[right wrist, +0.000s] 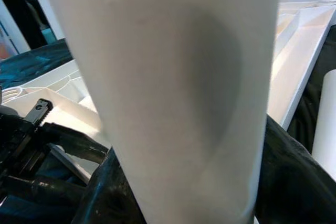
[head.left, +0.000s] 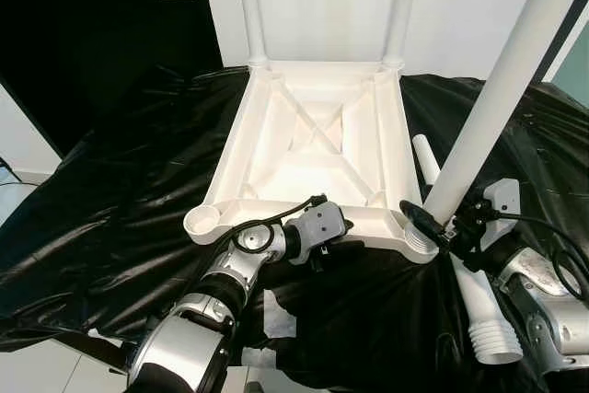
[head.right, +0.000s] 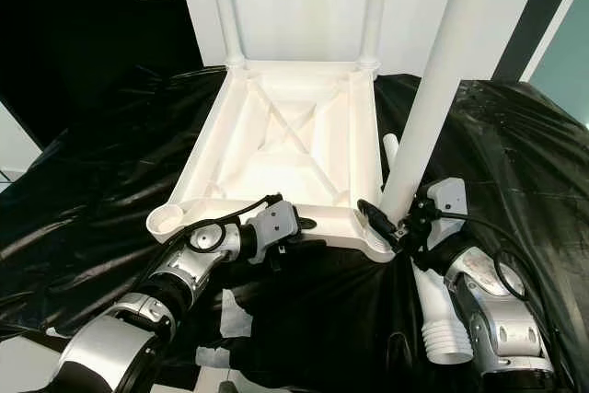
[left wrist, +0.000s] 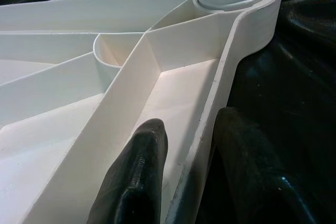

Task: Building children table

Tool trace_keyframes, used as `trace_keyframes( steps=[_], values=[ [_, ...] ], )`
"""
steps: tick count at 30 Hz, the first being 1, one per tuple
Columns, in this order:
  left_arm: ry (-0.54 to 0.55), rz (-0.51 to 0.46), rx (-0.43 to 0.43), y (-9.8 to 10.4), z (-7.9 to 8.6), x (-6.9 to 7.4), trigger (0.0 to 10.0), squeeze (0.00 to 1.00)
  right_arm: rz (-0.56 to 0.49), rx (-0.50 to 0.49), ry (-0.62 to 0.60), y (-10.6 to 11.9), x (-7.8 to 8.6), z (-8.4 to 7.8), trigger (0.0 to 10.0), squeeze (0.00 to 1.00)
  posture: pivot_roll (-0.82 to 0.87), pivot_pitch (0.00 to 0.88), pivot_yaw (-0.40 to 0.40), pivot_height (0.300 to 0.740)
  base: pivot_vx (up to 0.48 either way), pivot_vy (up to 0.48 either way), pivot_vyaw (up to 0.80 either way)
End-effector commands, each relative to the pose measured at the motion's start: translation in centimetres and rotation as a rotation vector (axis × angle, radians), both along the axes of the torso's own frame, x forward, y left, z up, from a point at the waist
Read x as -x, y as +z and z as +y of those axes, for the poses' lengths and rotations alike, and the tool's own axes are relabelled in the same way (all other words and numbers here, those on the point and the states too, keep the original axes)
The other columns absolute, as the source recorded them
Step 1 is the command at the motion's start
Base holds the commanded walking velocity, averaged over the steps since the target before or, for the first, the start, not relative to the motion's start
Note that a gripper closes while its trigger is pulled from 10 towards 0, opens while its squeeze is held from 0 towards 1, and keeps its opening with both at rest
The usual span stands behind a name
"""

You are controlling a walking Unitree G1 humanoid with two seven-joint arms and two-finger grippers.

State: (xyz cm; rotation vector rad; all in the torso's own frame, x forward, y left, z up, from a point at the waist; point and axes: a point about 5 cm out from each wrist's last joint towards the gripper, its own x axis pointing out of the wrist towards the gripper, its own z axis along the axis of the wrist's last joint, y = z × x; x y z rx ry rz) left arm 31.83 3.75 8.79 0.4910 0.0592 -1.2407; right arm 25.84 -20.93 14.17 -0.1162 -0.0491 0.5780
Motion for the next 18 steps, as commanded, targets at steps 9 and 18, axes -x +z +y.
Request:
trace_keyframes(
  steps=[9, 18],
  values=[
    [0.191, 0.036, -0.022, -2.2, 0.9, 0.1, 10.0, 0.00, 0.069, -0.130, -0.054, -1.1, 1.1, 0.6, 0.0, 0.00, -0.02, 0.000, -0.003, 0.740, 0.000, 0.000, 0.00],
    [0.197, 0.035, -0.020, -2.1, 1.0, 0.1, 10.0, 0.00, -0.074, -0.173, -0.517, -2.0, 2.8, 1.6, 0.0, 0.00, -0.01, 0.000, -0.010, 0.740, 0.000, 0.000, 0.00]
  ],
)
